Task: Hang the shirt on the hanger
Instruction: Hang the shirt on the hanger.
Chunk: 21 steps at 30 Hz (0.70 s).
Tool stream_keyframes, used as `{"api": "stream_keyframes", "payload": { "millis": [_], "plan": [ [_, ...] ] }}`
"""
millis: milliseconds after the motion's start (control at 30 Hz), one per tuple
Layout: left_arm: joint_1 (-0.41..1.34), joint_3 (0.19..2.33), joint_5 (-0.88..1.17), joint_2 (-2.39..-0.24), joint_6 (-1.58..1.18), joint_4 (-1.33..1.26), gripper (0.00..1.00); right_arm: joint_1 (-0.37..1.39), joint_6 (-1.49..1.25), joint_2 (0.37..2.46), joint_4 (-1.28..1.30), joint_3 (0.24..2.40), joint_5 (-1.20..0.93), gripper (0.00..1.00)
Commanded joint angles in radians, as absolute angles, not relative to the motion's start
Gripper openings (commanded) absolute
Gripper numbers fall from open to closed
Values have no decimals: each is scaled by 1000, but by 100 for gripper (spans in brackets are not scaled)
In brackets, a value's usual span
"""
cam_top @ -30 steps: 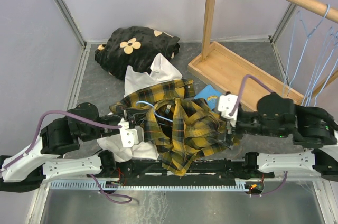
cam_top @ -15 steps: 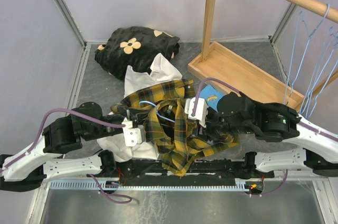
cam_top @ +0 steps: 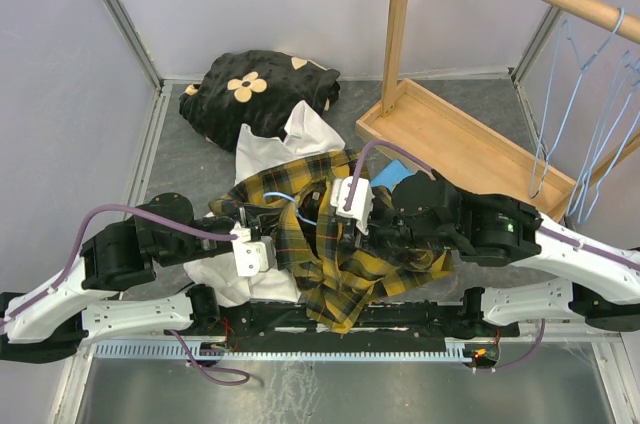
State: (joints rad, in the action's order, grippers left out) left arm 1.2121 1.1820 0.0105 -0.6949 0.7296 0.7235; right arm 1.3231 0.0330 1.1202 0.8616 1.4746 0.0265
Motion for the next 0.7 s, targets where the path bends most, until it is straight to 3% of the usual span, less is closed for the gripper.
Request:
{"api": "stream_keyframes", "payload": {
  "millis": [0,33,133,267,400,433,467,533,667],
  "plan": [
    [1211,1197,38,-686,690,627,3,1322,28,1115,752,1493,25,11],
    [1210,1195,33,-682,687,624,3,1322,30,1106,752,1498,38,1],
    [1210,1184,-4,-667,669,595,5,1322,51,1074,752,1526,96,0],
    [1211,1161,-92,-627,629,528,23,1322,97,1044,795,1625,222,0],
    [1211,1142,-184,-578,596,435,52,1322,169,1048,850,1751,320,0],
    [1210,1140,-208,-568,592,417,72,1323,187,1051,864,1783,339,0],
    [1210,1142,-230,-560,589,409,79,1322,204,1057,879,1815,358,0],
    [1210,1147,-275,-549,583,406,85,1322,239,1073,910,1887,393,0],
    [1210,1141,-340,-531,557,413,86,1323,315,1104,931,2053,448,0]
  ]
}}
